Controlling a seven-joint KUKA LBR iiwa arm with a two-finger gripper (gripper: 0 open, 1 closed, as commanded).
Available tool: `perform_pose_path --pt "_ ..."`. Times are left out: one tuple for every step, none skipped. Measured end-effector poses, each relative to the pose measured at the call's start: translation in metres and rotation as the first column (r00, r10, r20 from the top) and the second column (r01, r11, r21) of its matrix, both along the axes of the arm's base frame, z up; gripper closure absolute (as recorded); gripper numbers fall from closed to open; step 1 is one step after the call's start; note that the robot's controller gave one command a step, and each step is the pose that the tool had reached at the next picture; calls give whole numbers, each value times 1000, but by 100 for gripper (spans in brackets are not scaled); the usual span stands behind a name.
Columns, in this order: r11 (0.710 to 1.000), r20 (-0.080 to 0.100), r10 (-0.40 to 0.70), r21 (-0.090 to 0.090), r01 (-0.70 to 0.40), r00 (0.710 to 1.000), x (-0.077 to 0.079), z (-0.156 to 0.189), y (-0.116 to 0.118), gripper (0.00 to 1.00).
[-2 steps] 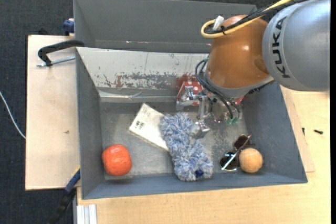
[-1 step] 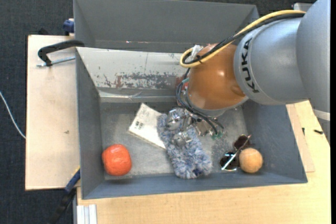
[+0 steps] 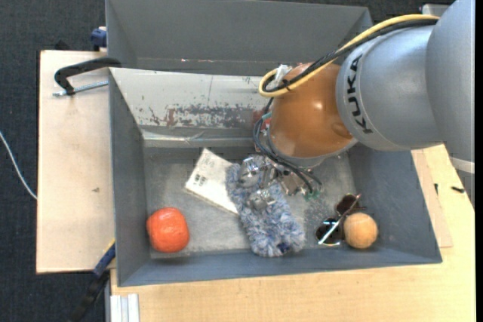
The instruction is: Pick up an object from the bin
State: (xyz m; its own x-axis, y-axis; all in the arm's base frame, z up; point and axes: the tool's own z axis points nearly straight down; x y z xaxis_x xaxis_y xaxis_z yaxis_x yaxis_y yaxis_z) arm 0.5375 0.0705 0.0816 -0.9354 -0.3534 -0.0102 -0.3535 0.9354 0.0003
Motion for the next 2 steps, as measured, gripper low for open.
perform_pose_path --pt "999 -5 45 -2 -45 999 -6 114 0 100" --pt "999 -5 44 -2 -44 999 -6 114 0 100"
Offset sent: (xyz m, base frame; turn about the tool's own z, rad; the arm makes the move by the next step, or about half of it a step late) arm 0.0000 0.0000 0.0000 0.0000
